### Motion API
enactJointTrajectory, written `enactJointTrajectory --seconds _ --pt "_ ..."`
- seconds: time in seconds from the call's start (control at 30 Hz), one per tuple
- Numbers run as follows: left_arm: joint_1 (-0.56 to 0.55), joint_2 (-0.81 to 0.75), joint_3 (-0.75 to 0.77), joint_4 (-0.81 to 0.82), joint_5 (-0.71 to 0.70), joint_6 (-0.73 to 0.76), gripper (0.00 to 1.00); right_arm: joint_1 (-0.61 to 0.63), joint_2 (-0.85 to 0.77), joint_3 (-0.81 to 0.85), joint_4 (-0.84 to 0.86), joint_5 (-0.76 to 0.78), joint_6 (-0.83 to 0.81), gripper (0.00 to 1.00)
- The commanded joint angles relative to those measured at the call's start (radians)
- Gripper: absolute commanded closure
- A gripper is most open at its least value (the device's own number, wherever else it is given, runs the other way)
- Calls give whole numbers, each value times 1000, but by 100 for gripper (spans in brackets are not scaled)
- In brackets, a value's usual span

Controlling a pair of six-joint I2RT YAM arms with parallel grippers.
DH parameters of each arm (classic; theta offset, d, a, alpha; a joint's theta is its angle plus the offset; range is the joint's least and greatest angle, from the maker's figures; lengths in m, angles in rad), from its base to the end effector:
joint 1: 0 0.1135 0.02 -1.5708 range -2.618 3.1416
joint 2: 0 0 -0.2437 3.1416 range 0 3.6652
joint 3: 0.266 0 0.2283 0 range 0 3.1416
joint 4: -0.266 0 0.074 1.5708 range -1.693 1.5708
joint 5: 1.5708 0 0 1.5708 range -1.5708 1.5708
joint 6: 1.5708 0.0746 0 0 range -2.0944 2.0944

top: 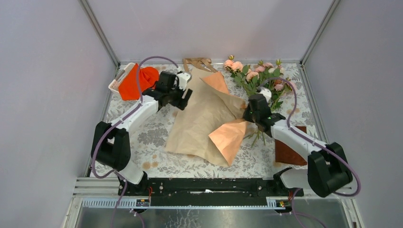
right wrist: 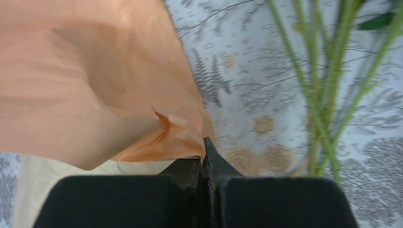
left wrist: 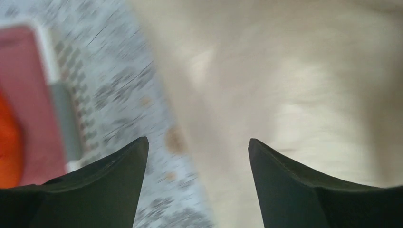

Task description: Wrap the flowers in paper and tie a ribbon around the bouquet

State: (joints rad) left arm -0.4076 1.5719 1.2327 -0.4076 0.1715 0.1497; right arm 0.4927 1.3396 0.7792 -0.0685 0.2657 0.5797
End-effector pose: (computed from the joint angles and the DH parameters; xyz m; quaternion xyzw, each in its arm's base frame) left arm 0.3220 -0.1529 0.2403 0.2841 0.8683 -0.1291 0.3856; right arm 0.2742 0.1250 0.1986 0.0985 0.8798 0.1283 0.4469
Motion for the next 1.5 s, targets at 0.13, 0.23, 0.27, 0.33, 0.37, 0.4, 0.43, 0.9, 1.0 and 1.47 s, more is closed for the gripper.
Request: enactJointTrajectory --seconds 0.13,0.23,0.27,0.33,0.37,0.4,0.43,0.9,1.0,1.47 --pt "166 235 -31 92 -135 166 39 -128 -130 -48 -31 -104 3 100" --pt "207 308 8 88 -165 135 52 -138 -141 -38 -62 -117 -18 100" --pt "215 313 13 66 -160 134 54 -138 -143 -31 -74 -122 -25 100" --pt "220 271 -14 12 -90 172 55 -138 -147 -17 -97 -122 -36 100" --pt "221 227 -55 -5 -51 203 55 -138 -148 -12 -107 -120 -41 100" --pt "221 177 -99 -28 -18 240 55 -139 -150 -8 -114 -115 -46 100" --pt "223 131 -155 -47 -8 281 55 -140 -152 -6 -118 -111 -51 100" --pt "546 179 -265 77 -43 404 76 -139 -109 46 -113 -119 -73 100" --pt "536 276 -159 98 62 300 81 -140 -101 49 -110 -117 -70 100" --pt "550 692 487 145 -238 170 84 -117 -104 36 -101 -243 -4 100"
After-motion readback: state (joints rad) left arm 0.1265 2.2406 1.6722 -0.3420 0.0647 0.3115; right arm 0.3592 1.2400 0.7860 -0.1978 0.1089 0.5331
